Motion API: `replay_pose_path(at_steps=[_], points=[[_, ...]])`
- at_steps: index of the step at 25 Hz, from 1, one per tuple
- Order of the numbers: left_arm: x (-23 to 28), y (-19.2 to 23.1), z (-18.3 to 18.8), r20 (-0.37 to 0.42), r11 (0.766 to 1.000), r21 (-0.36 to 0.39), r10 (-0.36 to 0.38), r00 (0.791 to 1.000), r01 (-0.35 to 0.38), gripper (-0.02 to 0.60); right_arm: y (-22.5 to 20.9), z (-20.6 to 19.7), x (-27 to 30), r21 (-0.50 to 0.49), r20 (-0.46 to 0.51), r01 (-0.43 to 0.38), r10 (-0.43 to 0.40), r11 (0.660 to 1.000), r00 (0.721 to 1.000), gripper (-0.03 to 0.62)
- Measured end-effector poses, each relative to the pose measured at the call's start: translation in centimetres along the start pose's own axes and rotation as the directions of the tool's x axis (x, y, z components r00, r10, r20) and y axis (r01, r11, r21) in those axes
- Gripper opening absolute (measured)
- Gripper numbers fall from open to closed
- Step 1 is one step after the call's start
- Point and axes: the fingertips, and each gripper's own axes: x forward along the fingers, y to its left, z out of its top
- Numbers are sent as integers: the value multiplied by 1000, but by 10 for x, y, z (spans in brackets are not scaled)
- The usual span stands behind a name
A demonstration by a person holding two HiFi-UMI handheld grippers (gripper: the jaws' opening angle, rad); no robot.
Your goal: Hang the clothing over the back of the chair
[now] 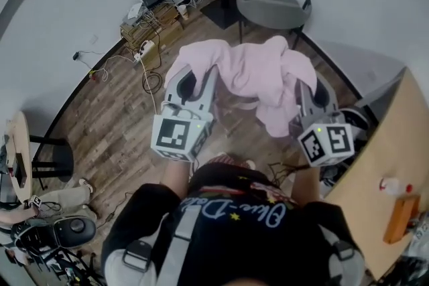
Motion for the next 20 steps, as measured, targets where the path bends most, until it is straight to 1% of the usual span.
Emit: replay_pose_path(at_steps=[5, 10, 13, 15, 17, 18, 20], points=[[-2, 4, 1, 1, 1000, 14, 22, 1000, -22, 78, -1, -4, 10, 21, -13, -28, 28, 999, 1000, 37], [14, 16, 2, 29, 999, -16, 40, 999, -39, 78, -4, -7, 27, 9, -10, -38, 38, 999, 999, 37], [26, 28, -1, -7, 999, -22, 43, 999, -43, 78, -7, -6, 43, -9, -15, -22, 22, 1000, 1000, 37], [38, 38, 1, 21, 999, -23, 30, 999, -29, 78, -9, -4, 57, -21, -12, -16, 16, 1000, 1000, 37], [50, 48, 2, 54, 1000, 0, 5, 999, -5, 78, -11, -1, 72, -28, -9, -13, 12, 1000, 1000, 37], [55, 54, 3, 57, 1000, 5, 3, 998, -3, 78, -12, 0, 79, -32, -7, -11, 11, 999, 1000, 37], [66, 65, 6, 57, 1000, -20, 11, 998, -10, 78, -13, 2, 94, -39, -4, -10, 10, 999, 1000, 37]])
